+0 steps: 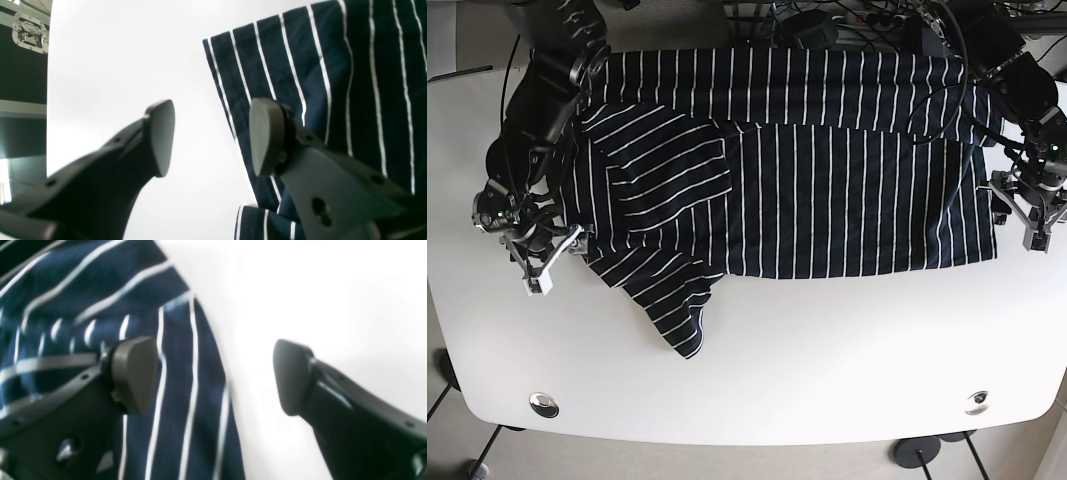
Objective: Fold the T-shirt properly
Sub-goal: 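Release the shirt and grasp its hem corners with both grippers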
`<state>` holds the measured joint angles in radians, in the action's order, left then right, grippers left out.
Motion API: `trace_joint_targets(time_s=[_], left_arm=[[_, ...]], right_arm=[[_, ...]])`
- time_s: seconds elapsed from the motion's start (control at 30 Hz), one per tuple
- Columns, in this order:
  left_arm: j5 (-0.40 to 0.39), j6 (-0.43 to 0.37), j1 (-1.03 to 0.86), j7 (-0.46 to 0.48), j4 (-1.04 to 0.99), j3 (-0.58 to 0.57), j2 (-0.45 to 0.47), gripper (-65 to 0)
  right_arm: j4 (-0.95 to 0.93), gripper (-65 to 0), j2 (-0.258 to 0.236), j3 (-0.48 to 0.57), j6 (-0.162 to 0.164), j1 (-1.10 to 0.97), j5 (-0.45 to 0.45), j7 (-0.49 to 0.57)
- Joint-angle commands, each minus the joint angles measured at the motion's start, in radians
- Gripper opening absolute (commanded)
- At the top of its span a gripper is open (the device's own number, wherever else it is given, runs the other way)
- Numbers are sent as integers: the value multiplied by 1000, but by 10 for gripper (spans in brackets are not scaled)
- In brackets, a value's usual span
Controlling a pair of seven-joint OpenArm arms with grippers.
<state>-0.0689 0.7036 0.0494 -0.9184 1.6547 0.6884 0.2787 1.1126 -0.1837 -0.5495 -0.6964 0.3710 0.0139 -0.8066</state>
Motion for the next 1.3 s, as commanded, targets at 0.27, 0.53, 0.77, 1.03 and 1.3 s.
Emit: trace_joint_targets(time_s=[0.27, 0.53, 0.77, 1.03, 1.3], left_arm=[[-9, -5, 13, 22, 14, -42, 21, -317], [-9, -184, 159, 26, -182, -46, 61, -160], [-12, -201, 297, 172, -563, -66, 104, -158], [-15, -200, 332, 279, -770, -111, 106, -158], [-9, -200, 421, 344, -1002, -112, 107, -287]], right_arm=[[-289, -138, -24, -2, -2, 135, -29, 200], [-289, -530, 23, -4, -2, 99, -25, 200], [-289, -615, 23, -4, -2, 101, -25, 200], [-289, -615, 25, -5, -2, 99, -25, 201], [-256, -623, 28, -7, -2, 98, -25, 204]])
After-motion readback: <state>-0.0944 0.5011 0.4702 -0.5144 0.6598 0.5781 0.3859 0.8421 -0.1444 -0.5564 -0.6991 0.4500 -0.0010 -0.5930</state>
